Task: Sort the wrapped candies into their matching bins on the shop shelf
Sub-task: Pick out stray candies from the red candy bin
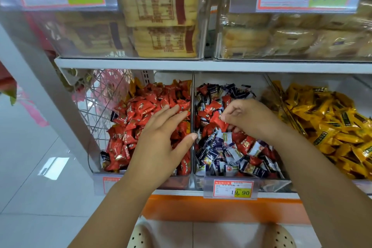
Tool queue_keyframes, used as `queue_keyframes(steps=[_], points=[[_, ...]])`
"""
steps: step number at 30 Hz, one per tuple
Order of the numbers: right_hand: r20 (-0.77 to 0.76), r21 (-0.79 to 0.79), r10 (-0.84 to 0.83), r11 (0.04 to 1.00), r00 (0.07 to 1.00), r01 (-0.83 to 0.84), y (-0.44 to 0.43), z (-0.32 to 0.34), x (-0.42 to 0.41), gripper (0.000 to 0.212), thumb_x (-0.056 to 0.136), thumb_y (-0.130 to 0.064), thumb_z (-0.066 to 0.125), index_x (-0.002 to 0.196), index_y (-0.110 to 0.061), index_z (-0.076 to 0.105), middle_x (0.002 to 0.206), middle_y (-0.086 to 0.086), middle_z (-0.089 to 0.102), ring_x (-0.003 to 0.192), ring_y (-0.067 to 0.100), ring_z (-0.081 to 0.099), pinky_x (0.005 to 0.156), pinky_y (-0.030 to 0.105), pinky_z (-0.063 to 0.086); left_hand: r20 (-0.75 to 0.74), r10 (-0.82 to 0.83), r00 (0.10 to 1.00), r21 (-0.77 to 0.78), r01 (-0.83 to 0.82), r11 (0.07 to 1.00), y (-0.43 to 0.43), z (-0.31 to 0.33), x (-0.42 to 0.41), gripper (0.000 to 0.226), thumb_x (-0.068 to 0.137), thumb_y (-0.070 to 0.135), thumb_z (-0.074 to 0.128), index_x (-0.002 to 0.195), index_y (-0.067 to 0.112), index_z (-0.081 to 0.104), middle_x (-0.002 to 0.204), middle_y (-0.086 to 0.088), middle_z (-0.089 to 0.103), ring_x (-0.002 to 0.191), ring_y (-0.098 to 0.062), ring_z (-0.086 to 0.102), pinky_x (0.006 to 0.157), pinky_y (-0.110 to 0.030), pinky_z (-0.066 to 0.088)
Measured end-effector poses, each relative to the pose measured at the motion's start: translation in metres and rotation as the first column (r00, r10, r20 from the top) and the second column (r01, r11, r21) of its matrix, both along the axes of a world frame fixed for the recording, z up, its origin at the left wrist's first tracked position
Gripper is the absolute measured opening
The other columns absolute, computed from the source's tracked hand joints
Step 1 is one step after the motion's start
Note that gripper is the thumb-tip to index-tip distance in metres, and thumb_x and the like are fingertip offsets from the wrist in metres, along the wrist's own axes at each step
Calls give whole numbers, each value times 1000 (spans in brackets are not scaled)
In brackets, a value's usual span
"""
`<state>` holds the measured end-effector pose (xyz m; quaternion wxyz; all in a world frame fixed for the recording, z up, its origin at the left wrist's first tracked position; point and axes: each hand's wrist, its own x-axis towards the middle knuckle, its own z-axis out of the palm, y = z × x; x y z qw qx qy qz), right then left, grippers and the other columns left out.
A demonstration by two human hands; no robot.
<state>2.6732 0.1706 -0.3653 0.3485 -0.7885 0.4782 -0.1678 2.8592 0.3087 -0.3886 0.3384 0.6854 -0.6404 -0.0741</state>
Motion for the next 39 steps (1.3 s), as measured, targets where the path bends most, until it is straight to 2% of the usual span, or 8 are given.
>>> queue_keyframes(steps=[6,9,11,15,19,27,36,39], points=[[-100,-221,-5,975,995,-17,-3,-24,19,7,89,-12,63,96,-13,63,104,1,64,75,10,56,72,27,51,2,4,1000,-26,-4,1000,-2,2,-3,60,84,58,48,140,36,43,148,21,32,138,9,11,105,-7,2],[-191,-203,79,972,978,-118,-7,-31,27,73,81,-16,71,144,-29,35,138,3,48,82,9,57,74,22,42,-8,11,1000,-24,-11,1000,-3,2,-3,59,84,57,50,139,36,44,149,22,32,140,7,11,107,-10,3],[-263,-178,137,966,955,-187,-5,-30,33,93,77,-23,76,149,-41,19,145,2,37,96,16,58,83,28,45,-16,15,1000,-21,-16,1000,-2,2,-3,62,82,61,47,139,37,44,149,22,33,140,7,11,108,-12,4],[-326,-287,91,939,941,-190,-3,-43,41,83,77,-40,76,146,-38,30,138,1,41,115,23,53,96,33,46,-26,14,1000,-25,-14,1000,-3,2,-2,62,81,60,50,138,37,45,148,22,34,140,7,12,107,-9,4],[-212,-351,80,924,974,-152,-3,-52,38,40,85,-24,70,124,-29,61,119,-1,55,108,18,56,89,25,42,-13,21,1000,-29,-22,999,-3,3,-1,60,82,57,55,138,39,44,148,23,33,139,8,12,106,-9,3],[254,27,-45,999,966,39,6,-12,8,19,85,-13,70,94,-29,72,92,-12,69,57,6,65,54,8,46,-18,27,999,-28,-28,999,-4,7,-4,60,84,48,63,140,37,43,148,23,32,140,6,12,109,-14,4],[396,-79,87,995,914,-60,40,14,38,27,92,-16,61,95,-42,67,101,-28,64,80,29,62,76,42,53,13,229,973,-137,-225,965,8,8,26,47,91,28,61,137,21,52,145,5,44,141,-9,25,116,-27,16],[306,-211,241,961,921,-181,47,8,72,31,94,-19,59,113,-44,61,121,-33,52,110,14,55,91,26,45,11,302,953,-114,-299,947,18,1,47,48,92,26,59,139,18,50,147,0,43,140,-17,30,116,-31,21]])
